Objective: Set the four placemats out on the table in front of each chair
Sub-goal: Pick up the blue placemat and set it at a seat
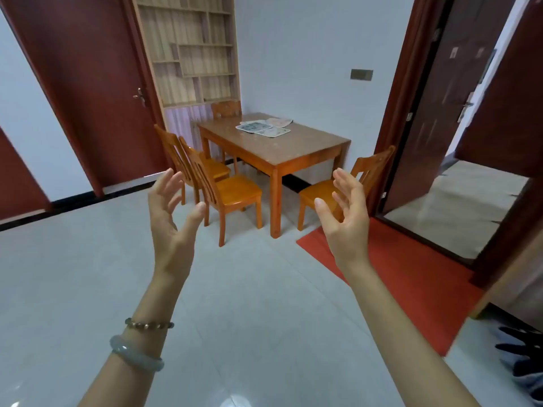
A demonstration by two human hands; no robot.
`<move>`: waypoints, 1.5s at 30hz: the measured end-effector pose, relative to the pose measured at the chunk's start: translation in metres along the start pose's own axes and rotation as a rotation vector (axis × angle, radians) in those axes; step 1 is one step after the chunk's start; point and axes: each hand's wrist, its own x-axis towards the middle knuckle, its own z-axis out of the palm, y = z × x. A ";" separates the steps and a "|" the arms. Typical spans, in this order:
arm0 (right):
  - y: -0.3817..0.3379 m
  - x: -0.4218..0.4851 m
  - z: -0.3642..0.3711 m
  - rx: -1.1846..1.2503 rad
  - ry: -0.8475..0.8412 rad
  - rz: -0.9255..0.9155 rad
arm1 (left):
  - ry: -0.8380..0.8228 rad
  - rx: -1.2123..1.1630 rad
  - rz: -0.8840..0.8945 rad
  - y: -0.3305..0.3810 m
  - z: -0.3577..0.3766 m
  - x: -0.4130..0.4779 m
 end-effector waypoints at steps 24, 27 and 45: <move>0.281 0.188 0.103 0.028 -0.078 0.236 | 0.001 0.097 -0.197 -0.275 0.150 0.151; 0.311 0.222 0.125 0.021 -0.074 0.209 | 0.005 0.097 -0.203 -0.311 0.163 0.180; 0.477 0.448 0.259 -0.007 0.007 0.174 | -0.014 0.119 -0.205 -0.510 0.247 0.409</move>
